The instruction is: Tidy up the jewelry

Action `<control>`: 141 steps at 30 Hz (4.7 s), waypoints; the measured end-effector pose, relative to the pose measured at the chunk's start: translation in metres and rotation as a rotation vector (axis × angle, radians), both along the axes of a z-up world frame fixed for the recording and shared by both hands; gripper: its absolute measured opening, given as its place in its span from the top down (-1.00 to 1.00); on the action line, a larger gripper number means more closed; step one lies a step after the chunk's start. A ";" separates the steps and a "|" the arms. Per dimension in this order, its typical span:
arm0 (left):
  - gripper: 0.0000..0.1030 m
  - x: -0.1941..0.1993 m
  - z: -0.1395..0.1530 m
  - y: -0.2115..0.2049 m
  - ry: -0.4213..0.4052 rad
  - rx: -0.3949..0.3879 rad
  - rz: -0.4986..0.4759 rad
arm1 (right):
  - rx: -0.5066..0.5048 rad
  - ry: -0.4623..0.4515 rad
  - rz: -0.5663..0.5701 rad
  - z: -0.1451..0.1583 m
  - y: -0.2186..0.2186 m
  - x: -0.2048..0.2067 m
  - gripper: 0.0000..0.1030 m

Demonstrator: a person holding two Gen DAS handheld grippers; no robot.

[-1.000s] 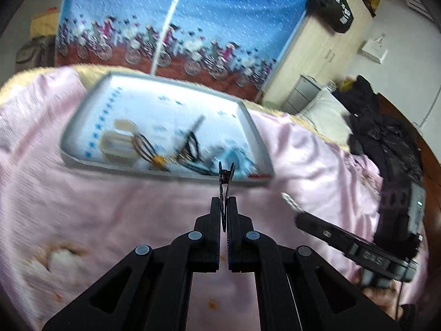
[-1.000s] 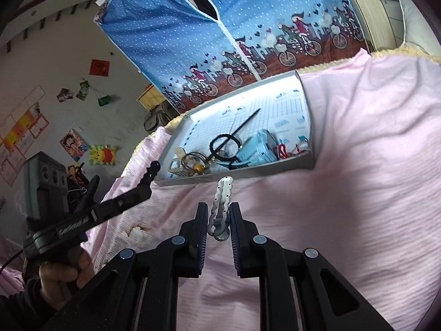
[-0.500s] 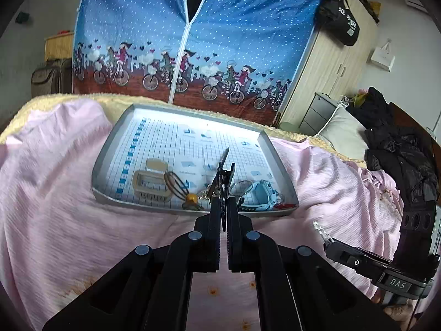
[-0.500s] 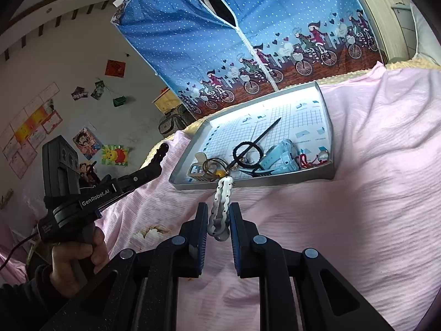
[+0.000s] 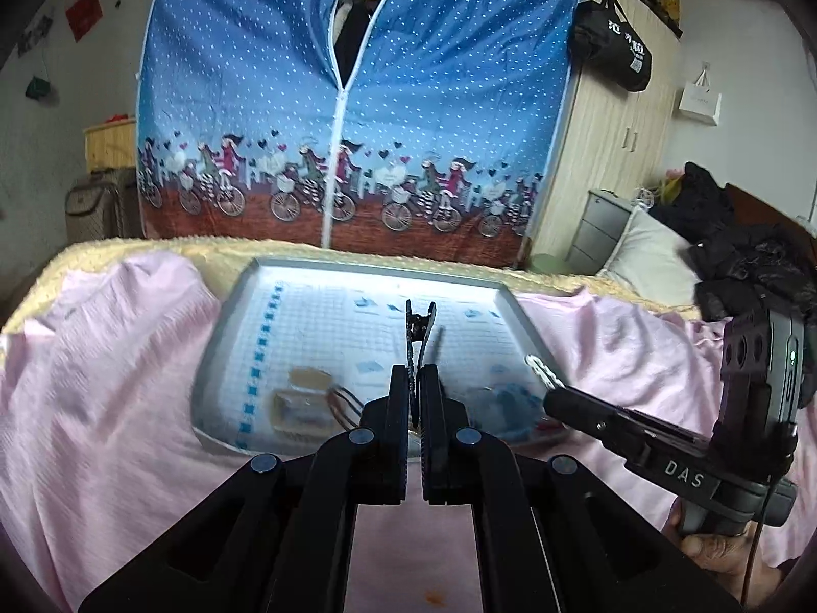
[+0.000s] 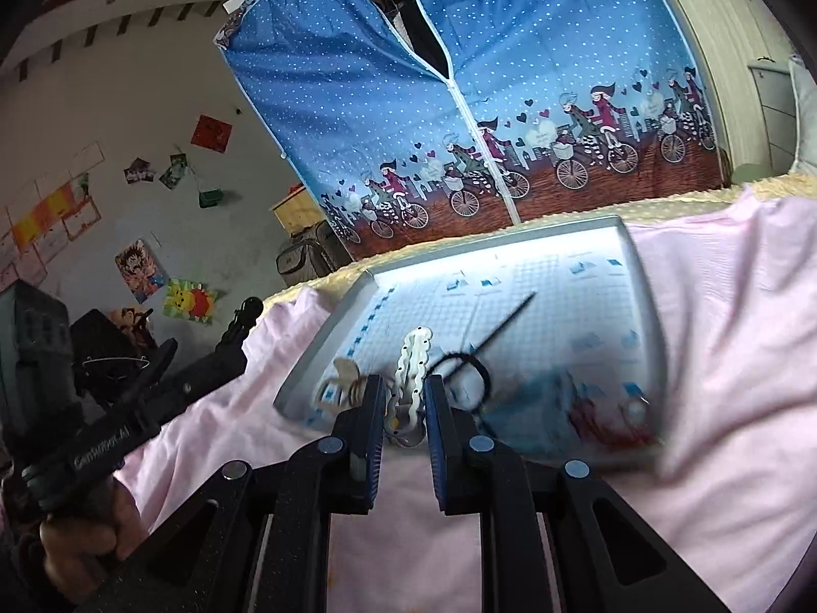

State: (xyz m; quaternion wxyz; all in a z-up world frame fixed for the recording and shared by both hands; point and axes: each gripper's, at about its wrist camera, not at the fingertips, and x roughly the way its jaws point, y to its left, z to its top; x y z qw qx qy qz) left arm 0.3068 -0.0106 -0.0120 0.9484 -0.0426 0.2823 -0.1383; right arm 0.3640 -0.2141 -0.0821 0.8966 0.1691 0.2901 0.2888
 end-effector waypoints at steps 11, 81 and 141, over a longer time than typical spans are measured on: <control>0.96 0.041 -0.036 0.025 0.048 0.009 0.107 | 0.000 0.000 -0.010 -0.015 0.004 0.026 0.71; -0.96 -0.001 0.034 0.021 -0.159 -0.013 0.158 | -0.214 -0.304 -0.364 0.066 -0.040 -0.049 -1.00; -0.96 -0.253 0.026 0.017 -0.339 0.068 0.305 | -0.278 -0.459 -0.410 0.058 -0.032 -0.286 -1.00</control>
